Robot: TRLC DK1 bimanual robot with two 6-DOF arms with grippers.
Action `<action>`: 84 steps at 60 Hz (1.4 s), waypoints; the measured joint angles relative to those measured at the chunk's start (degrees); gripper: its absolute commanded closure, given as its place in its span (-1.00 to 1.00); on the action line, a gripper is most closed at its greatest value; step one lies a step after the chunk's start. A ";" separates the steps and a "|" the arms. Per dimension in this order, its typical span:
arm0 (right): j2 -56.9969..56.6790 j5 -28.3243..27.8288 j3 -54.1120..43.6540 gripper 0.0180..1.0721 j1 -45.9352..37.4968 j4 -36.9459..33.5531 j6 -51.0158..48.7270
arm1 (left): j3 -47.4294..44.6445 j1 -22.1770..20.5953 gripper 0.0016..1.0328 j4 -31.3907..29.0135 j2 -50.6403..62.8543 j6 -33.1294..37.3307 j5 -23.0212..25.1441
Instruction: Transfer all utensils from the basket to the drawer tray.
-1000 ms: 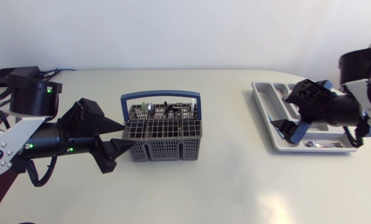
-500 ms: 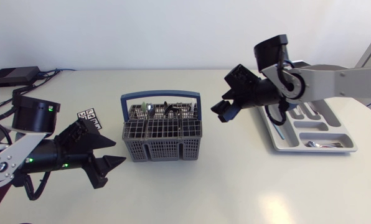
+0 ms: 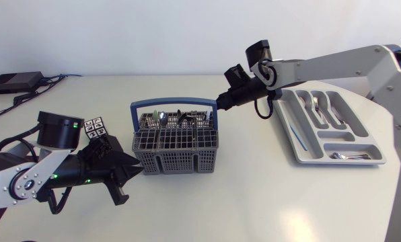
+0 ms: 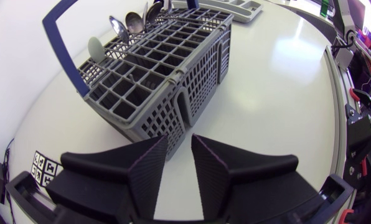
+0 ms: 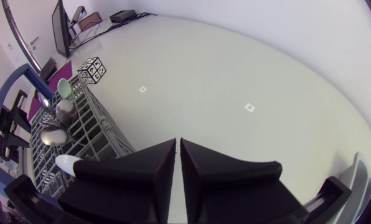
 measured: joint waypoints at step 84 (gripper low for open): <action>-19.17 -11.04 -29.81 0.89 11.02 -8.15 -9.44 | 24.50 5.22 0.60 14.25 31.98 -10.75 1.70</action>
